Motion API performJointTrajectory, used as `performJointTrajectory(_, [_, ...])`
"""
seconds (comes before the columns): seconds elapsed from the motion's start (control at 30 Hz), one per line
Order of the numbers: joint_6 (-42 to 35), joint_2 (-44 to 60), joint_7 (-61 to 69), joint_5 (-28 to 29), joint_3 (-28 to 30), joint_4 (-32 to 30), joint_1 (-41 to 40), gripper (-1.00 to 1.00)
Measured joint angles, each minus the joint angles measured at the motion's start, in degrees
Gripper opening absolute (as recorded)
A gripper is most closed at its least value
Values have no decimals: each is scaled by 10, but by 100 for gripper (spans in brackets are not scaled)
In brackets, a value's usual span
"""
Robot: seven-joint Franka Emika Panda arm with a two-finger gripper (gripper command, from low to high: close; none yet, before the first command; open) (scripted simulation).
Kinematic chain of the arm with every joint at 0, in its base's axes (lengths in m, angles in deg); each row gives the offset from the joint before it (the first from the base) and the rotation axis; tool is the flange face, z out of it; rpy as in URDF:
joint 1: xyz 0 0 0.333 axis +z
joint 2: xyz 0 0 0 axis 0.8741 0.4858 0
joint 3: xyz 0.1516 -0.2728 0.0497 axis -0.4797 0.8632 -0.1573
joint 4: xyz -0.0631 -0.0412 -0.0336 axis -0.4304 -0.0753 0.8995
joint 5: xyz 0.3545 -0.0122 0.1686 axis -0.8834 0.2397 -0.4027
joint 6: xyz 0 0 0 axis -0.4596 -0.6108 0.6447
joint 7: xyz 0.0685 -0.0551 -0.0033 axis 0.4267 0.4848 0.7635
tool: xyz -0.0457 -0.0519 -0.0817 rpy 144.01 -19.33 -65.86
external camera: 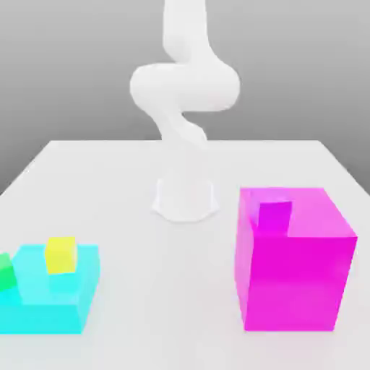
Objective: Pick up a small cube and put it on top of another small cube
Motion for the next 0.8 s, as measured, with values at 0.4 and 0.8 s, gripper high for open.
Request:
performJointTrajectory(0.4, [33,253,56,-24,-34,72,65,0])
performJointTrajectory(0.8, [66,503,70,14,-77,142,134,0])
